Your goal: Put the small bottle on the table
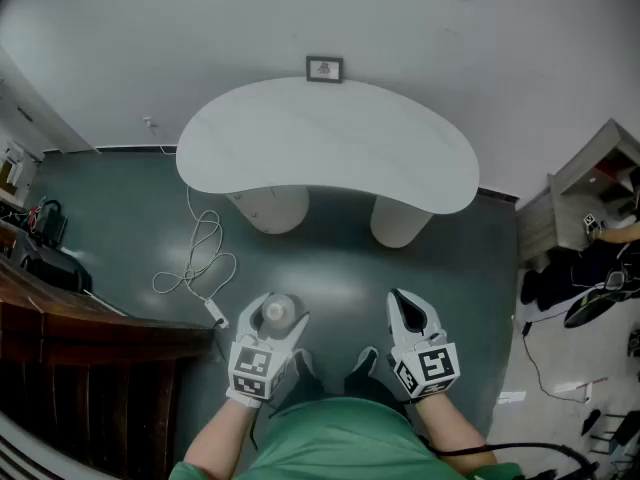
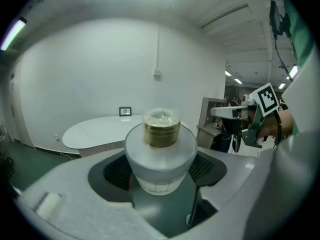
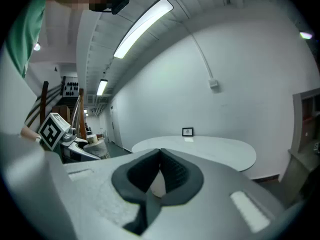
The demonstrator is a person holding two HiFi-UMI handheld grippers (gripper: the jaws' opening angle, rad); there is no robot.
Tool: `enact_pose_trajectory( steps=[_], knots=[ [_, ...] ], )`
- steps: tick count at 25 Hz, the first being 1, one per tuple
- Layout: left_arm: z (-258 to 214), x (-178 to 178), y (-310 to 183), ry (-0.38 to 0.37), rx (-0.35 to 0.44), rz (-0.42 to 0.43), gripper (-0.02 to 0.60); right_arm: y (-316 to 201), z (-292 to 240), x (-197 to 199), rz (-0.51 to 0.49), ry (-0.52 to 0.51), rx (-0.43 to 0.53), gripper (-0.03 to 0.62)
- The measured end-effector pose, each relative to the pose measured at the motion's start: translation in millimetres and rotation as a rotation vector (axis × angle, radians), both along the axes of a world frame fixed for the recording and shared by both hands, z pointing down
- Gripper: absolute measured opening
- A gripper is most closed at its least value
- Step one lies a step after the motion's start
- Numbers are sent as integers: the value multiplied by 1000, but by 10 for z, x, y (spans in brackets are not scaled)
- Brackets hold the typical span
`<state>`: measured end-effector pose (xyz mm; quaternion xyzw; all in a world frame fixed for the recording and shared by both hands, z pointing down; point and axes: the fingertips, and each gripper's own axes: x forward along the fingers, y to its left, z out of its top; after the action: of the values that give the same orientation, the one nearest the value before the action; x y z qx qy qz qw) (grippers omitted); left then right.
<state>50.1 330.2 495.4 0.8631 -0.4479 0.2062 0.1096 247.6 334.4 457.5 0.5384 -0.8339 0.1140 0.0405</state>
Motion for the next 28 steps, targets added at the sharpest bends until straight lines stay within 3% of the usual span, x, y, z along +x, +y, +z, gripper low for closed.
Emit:
enact_pose_trajectory(
  steps=[7,28],
  knots=[
    [-94,-653,21,-36,11,-42,342,40,-226,-520,-2,27,31,3],
    [-191,-1875,-309,40,43,6,342,-416,-575,-1733,46,68,87,3]
  ],
)
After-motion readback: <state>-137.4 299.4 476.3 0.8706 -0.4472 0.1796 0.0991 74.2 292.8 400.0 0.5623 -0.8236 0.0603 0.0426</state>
